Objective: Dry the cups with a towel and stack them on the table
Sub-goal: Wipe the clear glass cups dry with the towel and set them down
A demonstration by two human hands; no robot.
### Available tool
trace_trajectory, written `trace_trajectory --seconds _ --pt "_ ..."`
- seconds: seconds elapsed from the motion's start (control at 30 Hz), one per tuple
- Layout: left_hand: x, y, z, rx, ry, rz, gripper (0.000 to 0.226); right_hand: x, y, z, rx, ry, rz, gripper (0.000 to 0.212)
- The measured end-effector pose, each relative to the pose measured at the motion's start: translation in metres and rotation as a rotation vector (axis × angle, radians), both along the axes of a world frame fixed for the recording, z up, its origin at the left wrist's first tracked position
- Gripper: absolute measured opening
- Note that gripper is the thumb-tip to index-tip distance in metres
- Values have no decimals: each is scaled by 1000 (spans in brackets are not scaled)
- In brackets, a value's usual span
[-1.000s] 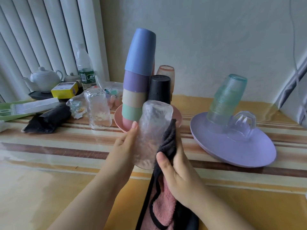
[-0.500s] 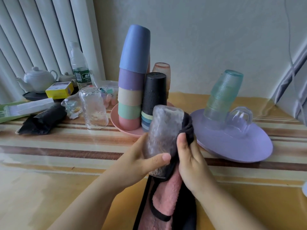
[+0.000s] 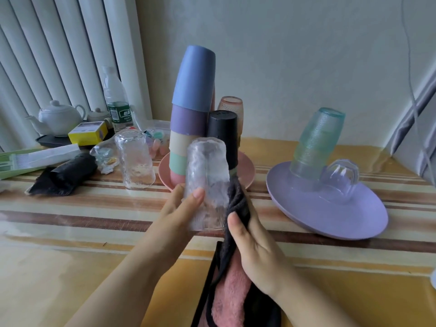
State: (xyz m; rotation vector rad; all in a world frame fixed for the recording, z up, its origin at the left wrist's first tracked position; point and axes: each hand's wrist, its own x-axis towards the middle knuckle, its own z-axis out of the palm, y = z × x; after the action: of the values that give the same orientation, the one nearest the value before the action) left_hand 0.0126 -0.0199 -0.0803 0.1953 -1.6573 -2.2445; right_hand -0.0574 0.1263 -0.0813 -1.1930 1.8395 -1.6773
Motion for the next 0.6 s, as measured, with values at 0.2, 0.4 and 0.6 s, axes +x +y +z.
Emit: trace_trajectory --seconds 0.2,0.4,0.6 --pt "-2 6 0 -41 -29 23 45 -5 -1 -3 -82 26 -89 56" --pt "0 10 0 -117 26 103 68 0 -3 -6 -63 153 -128 63" --pt "1 17 -1 -248 10 -24 48 -5 -1 -2 -141 102 -247 60"
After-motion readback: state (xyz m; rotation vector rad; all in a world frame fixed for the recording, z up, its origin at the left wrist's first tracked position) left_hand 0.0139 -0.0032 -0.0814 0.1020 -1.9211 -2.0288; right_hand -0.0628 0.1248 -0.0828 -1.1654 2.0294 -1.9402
